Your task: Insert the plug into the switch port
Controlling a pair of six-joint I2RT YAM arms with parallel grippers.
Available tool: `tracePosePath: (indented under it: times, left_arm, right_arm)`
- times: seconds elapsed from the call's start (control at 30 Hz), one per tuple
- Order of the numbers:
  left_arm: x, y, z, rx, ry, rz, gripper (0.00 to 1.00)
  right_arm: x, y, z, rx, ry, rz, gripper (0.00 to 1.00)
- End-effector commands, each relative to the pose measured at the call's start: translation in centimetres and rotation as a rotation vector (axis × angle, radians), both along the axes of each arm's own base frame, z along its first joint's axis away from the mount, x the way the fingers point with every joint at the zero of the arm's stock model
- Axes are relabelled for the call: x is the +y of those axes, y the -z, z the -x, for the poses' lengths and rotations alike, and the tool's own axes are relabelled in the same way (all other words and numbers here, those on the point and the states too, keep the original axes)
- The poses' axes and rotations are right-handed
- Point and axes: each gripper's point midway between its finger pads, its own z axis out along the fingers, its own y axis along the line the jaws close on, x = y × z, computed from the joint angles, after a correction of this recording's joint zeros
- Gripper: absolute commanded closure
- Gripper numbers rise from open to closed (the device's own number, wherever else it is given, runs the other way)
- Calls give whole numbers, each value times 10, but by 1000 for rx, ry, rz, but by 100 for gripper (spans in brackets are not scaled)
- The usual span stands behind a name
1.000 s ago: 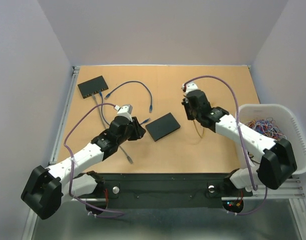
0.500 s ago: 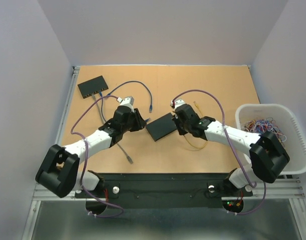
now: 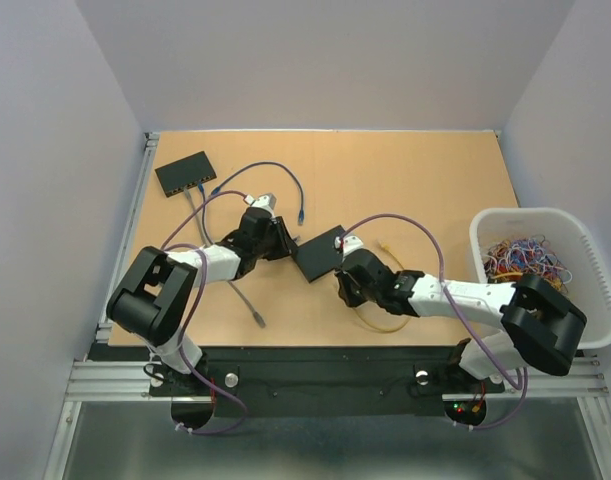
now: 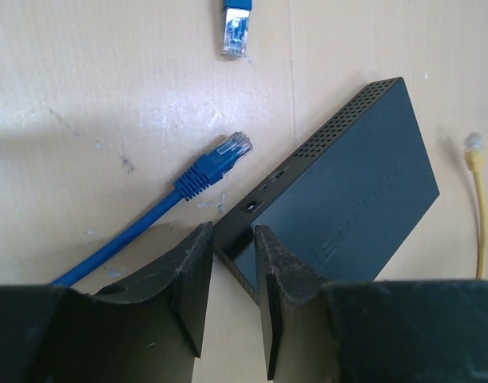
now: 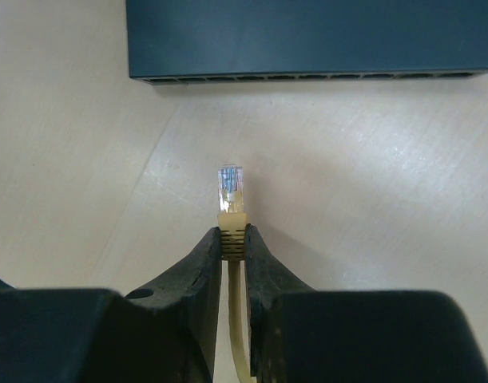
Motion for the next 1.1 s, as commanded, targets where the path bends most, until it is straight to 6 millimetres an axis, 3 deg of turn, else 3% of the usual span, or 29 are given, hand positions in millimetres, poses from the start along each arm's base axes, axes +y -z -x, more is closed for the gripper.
tracePosePath:
  times: [0.0, 0.33, 0.47, 0.57, 0.73, 0.9, 1.07]
  left_arm:
    - [-13, -16, -17, -61, 25, 39, 62]
    - [-16, 2, -3, -15, 53, 67, 62]
    - [-13, 8, 15, 8, 70, 91, 62]
    - [-4, 17, 39, 39, 74, 98, 62]
    - [5, -3, 51, -8, 59, 118, 62]
    - [13, -32, 35, -85, 16, 77, 62]
    - [12, -41, 23, -116, 9, 58, 62]
  right_arm:
    - [12, -5, -13, -47, 77, -108, 99]
    - [6, 3, -15, -75, 136, -159, 100]
    - [6, 3, -14, -83, 134, -181, 100]
    - [6, 4, -13, -85, 130, -190, 100]
    - [10, 10, -11, -71, 116, -193, 99]
    - [15, 9, -6, -67, 95, -205, 100]
    - [18, 5, 1, -78, 66, -216, 100]
